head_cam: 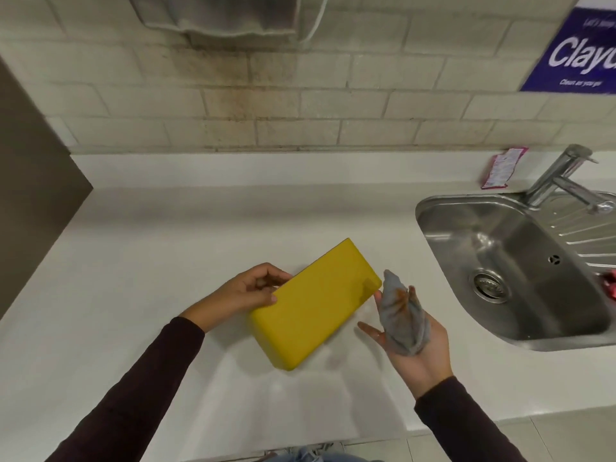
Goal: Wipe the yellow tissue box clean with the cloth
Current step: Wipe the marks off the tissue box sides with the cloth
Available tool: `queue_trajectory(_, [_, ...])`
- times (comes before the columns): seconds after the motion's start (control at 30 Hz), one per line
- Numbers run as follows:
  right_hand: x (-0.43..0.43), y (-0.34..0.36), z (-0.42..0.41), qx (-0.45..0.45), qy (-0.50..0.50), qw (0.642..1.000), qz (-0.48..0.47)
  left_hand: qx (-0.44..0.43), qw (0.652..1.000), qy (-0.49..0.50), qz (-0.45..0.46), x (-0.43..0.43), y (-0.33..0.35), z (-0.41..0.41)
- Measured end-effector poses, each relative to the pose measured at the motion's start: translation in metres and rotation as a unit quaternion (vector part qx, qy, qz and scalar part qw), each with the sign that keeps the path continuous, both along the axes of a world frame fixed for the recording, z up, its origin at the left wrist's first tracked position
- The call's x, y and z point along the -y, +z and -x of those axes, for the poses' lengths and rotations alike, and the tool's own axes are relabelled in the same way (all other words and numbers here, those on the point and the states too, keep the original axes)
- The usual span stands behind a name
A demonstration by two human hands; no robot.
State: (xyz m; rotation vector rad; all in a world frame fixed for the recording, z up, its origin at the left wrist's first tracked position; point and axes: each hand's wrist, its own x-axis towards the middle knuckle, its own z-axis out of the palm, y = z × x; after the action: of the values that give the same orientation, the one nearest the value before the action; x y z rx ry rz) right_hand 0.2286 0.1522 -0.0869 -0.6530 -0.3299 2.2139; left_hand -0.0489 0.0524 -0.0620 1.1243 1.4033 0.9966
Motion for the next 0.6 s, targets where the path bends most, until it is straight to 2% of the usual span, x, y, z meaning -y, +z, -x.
queue_trajectory(0.07, [0.002,0.001,0.009,-0.043,-0.009,0.999,-0.004,-0.001,1.000,-0.018,0.025,-0.013,0.007,-0.004])
queue_trajectory(0.2, [0.005,0.004,0.019,-0.089,-0.016,0.996,-0.009,-0.067,0.993,-0.017,0.098,-0.042,0.021,-0.020])
queue_trajectory(0.33, [0.010,0.005,0.017,-0.102,-0.026,0.994,0.015,-0.228,0.962,-0.059,0.137,-0.065,0.028,-0.031])
queue_trajectory(0.4, [0.015,0.008,0.014,-0.104,-0.021,0.994,0.009,-0.266,0.953,-0.058,0.135,-0.070,0.032,-0.035])
queue_trajectory(0.5, [0.021,0.022,0.012,-0.129,-0.007,0.991,-0.020,-0.245,0.964,-0.019,0.104,-0.064,0.044,-0.035])
queue_trajectory(0.6, [0.024,0.040,0.012,-0.163,0.024,0.984,-0.061,-0.154,0.986,0.008,0.055,-0.051,0.057,-0.034])
